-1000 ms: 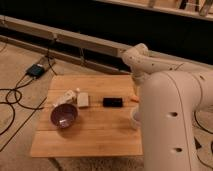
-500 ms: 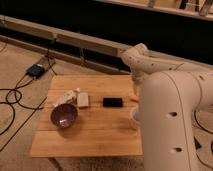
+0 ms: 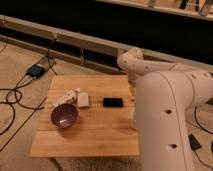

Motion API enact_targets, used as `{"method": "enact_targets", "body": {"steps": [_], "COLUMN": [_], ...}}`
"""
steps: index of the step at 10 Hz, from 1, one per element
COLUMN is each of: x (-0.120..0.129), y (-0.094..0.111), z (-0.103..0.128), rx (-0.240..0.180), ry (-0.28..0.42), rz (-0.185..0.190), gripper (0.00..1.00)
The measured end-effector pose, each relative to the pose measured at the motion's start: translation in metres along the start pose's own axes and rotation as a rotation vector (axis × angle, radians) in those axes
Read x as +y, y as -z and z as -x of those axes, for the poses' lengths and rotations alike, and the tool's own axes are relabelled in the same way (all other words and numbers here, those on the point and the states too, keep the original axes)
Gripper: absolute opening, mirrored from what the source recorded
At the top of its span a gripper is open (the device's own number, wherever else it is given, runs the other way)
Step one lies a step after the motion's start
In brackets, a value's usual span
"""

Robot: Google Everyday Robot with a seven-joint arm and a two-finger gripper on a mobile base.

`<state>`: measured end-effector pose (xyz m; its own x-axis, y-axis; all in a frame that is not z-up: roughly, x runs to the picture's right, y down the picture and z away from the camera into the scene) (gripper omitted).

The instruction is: Place the pepper in the ceramic cup

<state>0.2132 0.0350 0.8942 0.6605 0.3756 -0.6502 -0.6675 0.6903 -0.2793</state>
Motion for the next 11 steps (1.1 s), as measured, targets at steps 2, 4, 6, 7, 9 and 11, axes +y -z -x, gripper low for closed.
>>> {"method": "enact_targets", "body": {"steps": [2, 4, 6, 7, 9, 11], "x": [0.005, 0.001, -0.007, -0.011, -0.016, -0.021], "y": [-0.013, -0.023, -0.032, -0.037, -0.049, -0.062], "z": [0.005, 0.001, -0.008, -0.012, -0.018, -0.021], "rx": [-0.001, 0.006, 0.016, 0.022, 0.035, 0.051], "ry": [0.057, 0.067, 0.068, 0.074, 0.088, 0.106], "rz": [0.010, 0.025, 0.043, 0.054, 0.072, 0.080], "gripper": [0.65, 0.65, 0.65, 0.65, 0.65, 0.65]}}
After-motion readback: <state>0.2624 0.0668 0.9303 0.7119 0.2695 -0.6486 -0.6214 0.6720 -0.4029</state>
